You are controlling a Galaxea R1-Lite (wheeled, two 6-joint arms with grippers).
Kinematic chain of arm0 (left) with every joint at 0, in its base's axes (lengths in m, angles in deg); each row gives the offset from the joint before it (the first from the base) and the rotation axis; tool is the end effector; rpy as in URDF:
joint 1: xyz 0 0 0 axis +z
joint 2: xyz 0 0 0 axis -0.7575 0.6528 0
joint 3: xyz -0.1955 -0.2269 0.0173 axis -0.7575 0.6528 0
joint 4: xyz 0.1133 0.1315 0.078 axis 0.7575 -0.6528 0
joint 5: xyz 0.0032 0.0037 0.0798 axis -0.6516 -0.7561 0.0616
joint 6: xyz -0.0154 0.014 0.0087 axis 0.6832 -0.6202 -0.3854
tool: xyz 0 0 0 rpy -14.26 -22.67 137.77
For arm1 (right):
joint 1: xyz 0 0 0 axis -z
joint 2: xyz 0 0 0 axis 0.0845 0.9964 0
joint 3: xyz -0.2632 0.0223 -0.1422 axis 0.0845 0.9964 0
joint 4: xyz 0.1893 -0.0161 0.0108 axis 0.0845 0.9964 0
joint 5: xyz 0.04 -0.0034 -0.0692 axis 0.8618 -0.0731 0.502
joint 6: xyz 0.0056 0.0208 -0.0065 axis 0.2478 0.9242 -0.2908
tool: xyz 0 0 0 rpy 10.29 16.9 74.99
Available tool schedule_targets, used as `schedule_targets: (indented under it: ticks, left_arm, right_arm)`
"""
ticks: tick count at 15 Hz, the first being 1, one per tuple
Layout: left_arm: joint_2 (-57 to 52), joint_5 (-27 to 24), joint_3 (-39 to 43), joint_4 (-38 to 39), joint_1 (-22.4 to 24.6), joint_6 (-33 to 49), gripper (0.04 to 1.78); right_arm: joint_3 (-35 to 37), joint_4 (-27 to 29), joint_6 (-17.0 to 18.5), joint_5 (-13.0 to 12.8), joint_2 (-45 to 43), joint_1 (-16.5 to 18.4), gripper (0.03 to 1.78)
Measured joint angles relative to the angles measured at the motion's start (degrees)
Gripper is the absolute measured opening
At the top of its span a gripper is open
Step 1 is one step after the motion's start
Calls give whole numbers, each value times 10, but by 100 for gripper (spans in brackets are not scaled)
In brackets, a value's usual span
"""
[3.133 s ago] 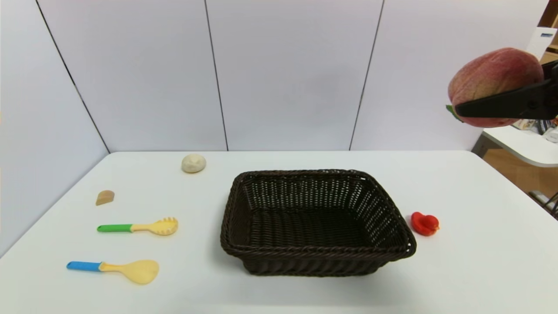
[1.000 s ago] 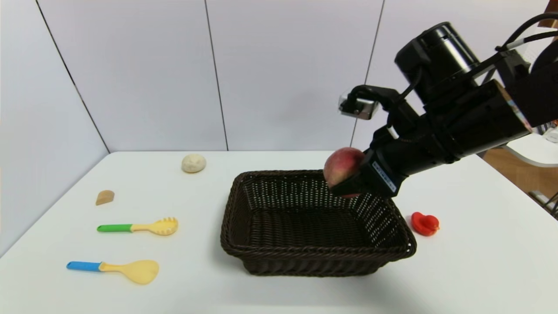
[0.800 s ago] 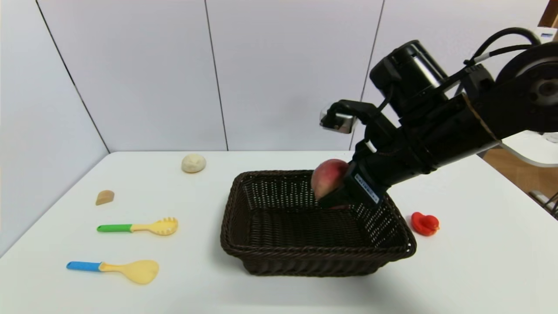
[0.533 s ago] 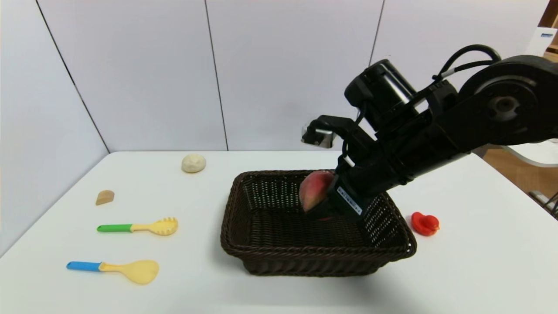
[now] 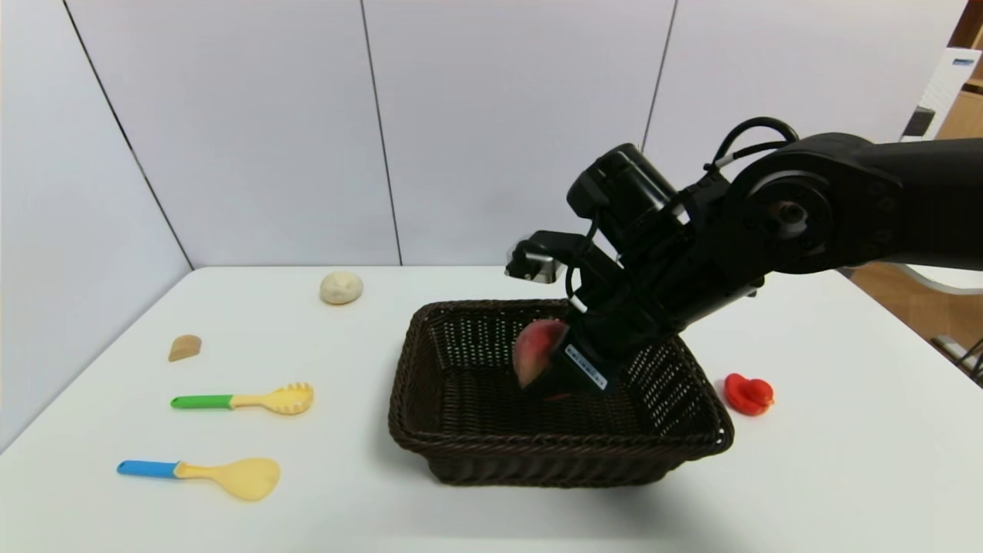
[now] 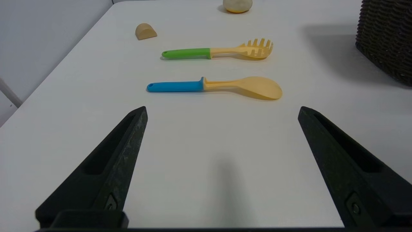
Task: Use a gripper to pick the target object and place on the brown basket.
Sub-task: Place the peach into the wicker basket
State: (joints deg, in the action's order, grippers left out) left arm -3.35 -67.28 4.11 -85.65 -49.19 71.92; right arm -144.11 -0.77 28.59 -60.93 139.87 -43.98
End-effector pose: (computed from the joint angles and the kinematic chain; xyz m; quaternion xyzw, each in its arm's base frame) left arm -0.0229 0.0000 0.0756 -0.0001 -0.0005 0.0006 1.0000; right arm 0.2753 0.2286 0.2202 -0.2532 0.3771 0.4350 0.7775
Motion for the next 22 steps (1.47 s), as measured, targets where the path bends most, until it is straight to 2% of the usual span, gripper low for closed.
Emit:
schedule_targets:
  ticks: [11,14,17,22]
  left_arm:
    - [0,0,0,0,0,0,169]
    - [0,0,0,0,0,0,169]
    - [0,0,0,0,0,0,169]
    - [0,0,0,0,0,0,169]
  right_arm:
    - [-34,4,6,-7,71,1,115]
    - [-44,4,6,-19,92,4,115]
    - [-49,2,6,-20,104,6,115]
    - [-66,5,7,-26,114,7,142]
